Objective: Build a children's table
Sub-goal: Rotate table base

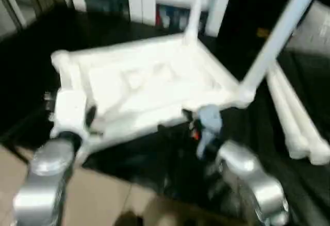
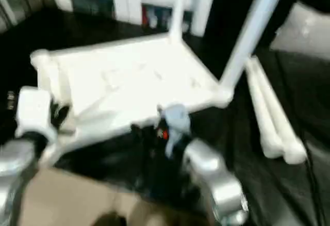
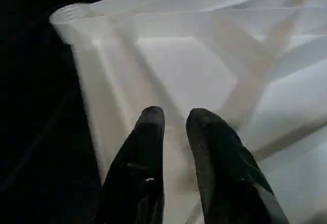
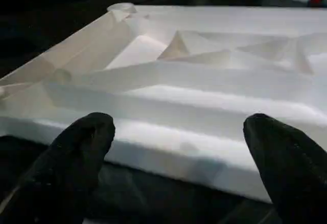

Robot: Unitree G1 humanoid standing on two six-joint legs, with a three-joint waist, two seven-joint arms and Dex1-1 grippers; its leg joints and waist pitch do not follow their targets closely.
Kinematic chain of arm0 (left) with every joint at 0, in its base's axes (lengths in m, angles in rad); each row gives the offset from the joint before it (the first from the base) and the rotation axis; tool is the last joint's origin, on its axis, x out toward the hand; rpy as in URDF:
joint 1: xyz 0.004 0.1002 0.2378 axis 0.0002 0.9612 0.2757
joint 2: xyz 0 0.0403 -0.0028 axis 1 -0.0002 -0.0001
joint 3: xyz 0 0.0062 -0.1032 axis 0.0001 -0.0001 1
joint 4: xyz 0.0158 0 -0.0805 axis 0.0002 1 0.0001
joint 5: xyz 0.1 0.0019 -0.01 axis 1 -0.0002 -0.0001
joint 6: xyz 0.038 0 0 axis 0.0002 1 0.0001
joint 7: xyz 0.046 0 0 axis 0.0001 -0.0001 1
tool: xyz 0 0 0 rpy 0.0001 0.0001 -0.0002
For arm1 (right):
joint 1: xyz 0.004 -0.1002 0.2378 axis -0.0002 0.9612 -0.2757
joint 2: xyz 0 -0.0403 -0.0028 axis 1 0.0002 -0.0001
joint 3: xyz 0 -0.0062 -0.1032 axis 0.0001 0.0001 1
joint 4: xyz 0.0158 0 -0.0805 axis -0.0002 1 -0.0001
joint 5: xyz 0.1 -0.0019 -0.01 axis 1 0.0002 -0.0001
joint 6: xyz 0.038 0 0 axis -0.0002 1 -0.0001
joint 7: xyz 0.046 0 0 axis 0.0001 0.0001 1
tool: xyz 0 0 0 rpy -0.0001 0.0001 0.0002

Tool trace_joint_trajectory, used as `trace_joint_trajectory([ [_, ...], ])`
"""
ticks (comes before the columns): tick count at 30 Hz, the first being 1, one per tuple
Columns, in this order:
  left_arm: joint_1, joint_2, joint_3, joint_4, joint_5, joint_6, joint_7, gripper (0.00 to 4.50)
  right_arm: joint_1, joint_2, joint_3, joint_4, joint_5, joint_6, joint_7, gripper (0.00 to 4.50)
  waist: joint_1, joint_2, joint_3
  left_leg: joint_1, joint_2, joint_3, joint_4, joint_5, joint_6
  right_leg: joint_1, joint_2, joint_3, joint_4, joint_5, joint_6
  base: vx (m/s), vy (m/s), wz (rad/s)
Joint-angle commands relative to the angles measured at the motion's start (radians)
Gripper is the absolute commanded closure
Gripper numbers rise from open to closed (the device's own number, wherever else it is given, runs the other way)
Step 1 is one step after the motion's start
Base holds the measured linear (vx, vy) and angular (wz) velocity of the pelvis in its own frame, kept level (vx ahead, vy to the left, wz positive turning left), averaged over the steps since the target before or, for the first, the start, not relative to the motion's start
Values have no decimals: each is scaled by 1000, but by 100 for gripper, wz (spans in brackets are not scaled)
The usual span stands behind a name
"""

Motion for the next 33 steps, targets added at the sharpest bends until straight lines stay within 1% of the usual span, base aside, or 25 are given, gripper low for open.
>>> trace_joint_trajectory([
  [1,-13,18,5,15,-14,15,-33,333,8,-16,-21,-10,-26,34,-22,0,6,28,-59,15,84,-24,-123,118,-62,32,-101,60,-76,136,-159,0,0,0],
  [2,-20,48,3,43,-5,10,-47,333,6,-20,-28,-9,-40,51,-43,0,11,24,-64,15,88,-16,-128,67,-67,39,-108,64,-81,130,-167,-64,-51,-4],
  [3,-24,65,1,59,1,7,-53,333,4,-19,-33,-8,-46,58,-55,0,19,9,-69,13,93,-3,-143,16,-56,53,-111,68,-87,113,-177,-64,-51,-4],
  [4,-29,91,-8,83,13,-10,-62,333,2,-21,-36,-8,-50,63,-60,0,24,9,-62,16,95,6,-160,-42,-45,45,-107,68,-98,39,-182,-56,-67,-2],
  [5,-32,110,-15,98,19,-21,-68,333,0,-23,-37,-9,-51,66,-63,0,24,7,-58,18,101,14,-170,-99,-32,40,-110,73,-108,-38,-193,-46,-72,0],
  [6,-40,129,-17,121,21,-25,-74,333,-3,-26,-37,-11,-54,72,-65,0,27,5,-50,20,107,25,-182,-181,-28,31,-108,74,-120,-177,-191,-46,-72,0],
  [7,-48,143,-16,142,22,-28,-78,333,-5,-31,-36,-14,-55,81,-64,0,24,-3,-49,21,109,32,-184,-212,-26,27,-109,76,-126,-245,-189,-48,-62,-2],
  [8,-53,150,-14,152,20,-26,-80,333,-6,-34,-35,-17,-54,88,-65,0,25,-3,-48,21,111,35,-186,-227,-24,25,-111,77,-129,-300,-186,-34,-52,-2],
  [9,-66,173,-19,189,38,-45,-78,333,-8,-40,-34,-20,-56,95,-68,0,23,-5,-56,21,118,45,-190,-205,-15,19,-107,79,-129,-305,-190,-34,-52,-2],
  [10,-78,188,-25,223,52,-70,-77,333,-10,-43,-32,-22,-58,102,-71,0,24,-2,-58,19,121,48,-190,-186,-11,17,-104,78,-127,-280,-191,0,0,0],
  [11,-81,192,-27,232,56,-77,-76,333,-11,-44,-31,-22,-59,104,-71,0,24,-2,-64,19,123,56,-190,-148,-4,14,-97,76,-121,-211,-197,0,0,0],
  [12,-95,212,-39,272,69,-109,-81,333,-15,-48,-27,-23,-64,110,-73,0,23,-2,-65,16,124,59,-192,-140,-2,16,-96,75,-118,-184,-201,0,0,0],
  [13,-105,228,-52,306,77,-135,-92,333,-16,-50,-24,-25,-67,114,-73,0,22,-9,-64,16,125,67,-195,-151,-1,13,-92,73,-119,-178,-197,0,0,0],
  [14,-115,235,-60,336,76,-157,-103,333,-18,-51,-23,-26,-68,118,-74,0,23,-10,-62,16,124,69,-197,-158,-1,11,-92,73,-120,-190,-194,0,0,0],
  [15,-137,253,-83,409,90,-204,-117,333,-23,-50,-18,-19,-73,120,-77,0,24,-7,-68,21,130,75,-197,-144,-6,7,-93,75,-117,-167,-200,0,0,0],
  [17,-150,271,-104,455,104,-234,-125,333,-26,-51,-15,-14,-77,122,-79,0,24,-8,-70,22,130,78,-197,-128,-6,4,-88,75,-113,-123,-200,0,0,0],
  [19,-180,302,-140,540,138,-288,-124,333,-31,-58,-6,-5,-89,123,-82,0,22,-12,-86,16,129,80,-188,-3,6,12,-84,71,-92,93,-211,0,0,0],
  [21,-209,315,-164,601,147,-328,-148,333,-34,-62,-3,6,-96,129,-86,0,22,-12,-85,18,129,83,-186,21,16,9,-85,69,-90,154,-224,0,0,0],
  [24,-246,321,-203,680,144,-369,-212,333,-49,-66,-3,50,-115,137,-102,0,26,-16,-76,23,131,89,-194,-70,6,4,-90,71,-100,41,-241,0,0,0],
  [25,-252,326,-216,693,148,-375,-229,333,-54,-68,-4,63,-122,138,-107,0,25,-15,-71,23,133,90,-200,-135,-11,3,-92,73,-105,-50,-237,0,0,0],
  [26,-257,334,-235,704,156,-375,-248,333,-61,-71,-6,84,-132,134,-115,0,27,-17,-67,30,134,92,-203,-189,-26,-5,-93,76,-114,-141,-224,0,0,0],
  [27,-264,343,-254,717,161,-378,-270,333,-70,-73,-10,108,-141,134,-123,0,25,-18,-64,30,136,92,-206,-224,-38,-8,-95,79,-118,-203,-214,0,0,0],
  [30,-273,362,-291,717,157,-364,-325,333,-92,-78,-21,162,-159,126,-145,0,25,-20,-67,29,137,93,-208,-229,-47,-9,-96,80,-119,-225,-204,0,0,0],
  [32,-270,381,-319,692,145,-349,-390,333,-113,-79,-33,212,-171,116,-164,0,25,-19,-70,27,139,99,-207,-190,-46,-10,-94,80,-114,-175,-209,0,0,0],
  [33,-264,392,-334,665,130,-334,-441,333,-131,-79,-36,250,-175,106,-171,0,24,-18,-74,26,140,101,-206,-156,-43,-8,-95,80,-108,-124,-225,0,0,0],
])
